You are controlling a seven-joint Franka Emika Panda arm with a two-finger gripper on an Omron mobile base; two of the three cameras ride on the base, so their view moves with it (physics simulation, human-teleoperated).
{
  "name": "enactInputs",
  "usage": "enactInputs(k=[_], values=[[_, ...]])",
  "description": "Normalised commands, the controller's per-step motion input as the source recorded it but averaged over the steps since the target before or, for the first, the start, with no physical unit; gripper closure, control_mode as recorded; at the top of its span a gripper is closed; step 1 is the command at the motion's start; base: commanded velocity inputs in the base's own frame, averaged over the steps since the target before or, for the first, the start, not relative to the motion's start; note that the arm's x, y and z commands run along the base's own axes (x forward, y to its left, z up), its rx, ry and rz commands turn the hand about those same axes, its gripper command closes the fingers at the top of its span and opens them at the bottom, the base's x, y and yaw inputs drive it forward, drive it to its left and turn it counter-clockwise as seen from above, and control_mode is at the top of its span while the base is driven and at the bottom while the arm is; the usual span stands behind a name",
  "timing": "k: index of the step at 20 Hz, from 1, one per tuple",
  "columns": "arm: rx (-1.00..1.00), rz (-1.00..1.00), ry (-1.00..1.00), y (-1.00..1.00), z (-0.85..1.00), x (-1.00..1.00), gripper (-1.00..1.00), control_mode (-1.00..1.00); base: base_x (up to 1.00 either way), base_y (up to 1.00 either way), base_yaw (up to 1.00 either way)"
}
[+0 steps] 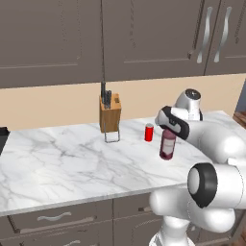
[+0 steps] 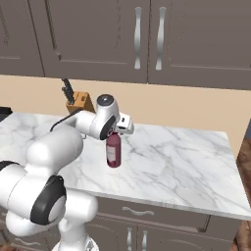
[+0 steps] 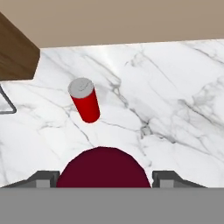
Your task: Move the drinks to the dining counter.
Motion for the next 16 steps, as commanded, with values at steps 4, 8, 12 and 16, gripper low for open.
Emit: enactInputs(k=[4, 8, 12, 16], values=[[0.0, 0.0, 0.0, 0.0, -0.3, -0.03, 1.0, -1.0, 0.0, 0.0, 0.0], [0.0, 0.0, -0.03, 0.03, -0.31, -0.34, 1.0, -1.0, 0.0, 0.0, 0.0], [-0.04, 0.0, -0.25, 0.08, 0.01, -0.79, 1.0, -1.0, 0.0, 0.0, 0.0], [0.0, 0.0, -0.28, -0.19, 0.47, -0.73, 1.0, -1.0, 0.0, 0.0, 0.0]])
